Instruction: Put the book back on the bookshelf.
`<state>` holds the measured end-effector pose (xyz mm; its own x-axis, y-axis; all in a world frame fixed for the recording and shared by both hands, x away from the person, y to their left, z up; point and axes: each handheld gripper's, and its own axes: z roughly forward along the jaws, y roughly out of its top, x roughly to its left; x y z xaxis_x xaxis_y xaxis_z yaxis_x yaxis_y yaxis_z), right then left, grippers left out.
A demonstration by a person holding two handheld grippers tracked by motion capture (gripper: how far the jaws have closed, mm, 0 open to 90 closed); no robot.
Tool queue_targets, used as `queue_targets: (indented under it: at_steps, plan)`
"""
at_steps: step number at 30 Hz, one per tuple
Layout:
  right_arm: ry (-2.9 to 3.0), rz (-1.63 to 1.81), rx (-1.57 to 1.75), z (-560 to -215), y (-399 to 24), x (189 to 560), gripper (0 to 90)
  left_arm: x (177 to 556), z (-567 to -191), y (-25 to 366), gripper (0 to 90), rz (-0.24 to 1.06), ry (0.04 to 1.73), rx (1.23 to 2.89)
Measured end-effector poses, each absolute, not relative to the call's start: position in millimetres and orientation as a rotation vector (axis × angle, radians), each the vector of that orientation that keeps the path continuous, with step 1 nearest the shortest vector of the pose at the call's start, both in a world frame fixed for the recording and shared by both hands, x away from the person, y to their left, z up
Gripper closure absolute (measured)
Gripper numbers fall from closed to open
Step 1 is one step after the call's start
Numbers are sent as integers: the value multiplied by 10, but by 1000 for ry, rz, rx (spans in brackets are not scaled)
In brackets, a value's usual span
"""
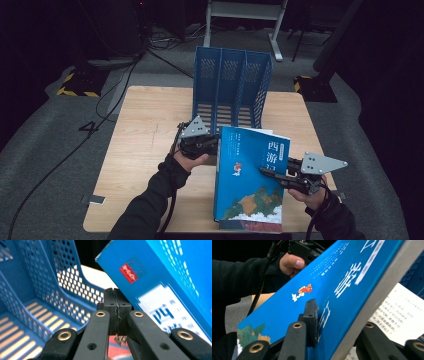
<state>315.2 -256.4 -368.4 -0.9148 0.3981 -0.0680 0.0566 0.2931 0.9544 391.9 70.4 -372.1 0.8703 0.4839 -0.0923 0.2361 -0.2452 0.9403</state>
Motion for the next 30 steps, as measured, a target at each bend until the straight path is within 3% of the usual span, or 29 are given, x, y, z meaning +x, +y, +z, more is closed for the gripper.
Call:
queue_targets:
  at_steps: [17, 30]
  plan:
    - [2132, 1610, 369, -3547, -2566, 3094, 767, 3867, -3268, 613, 899, 344, 457, 1826]
    - [2085, 1573, 306, -3520, -2599, 2972, 772, 3750, -3142, 563, 899, 356, 392, 1813]
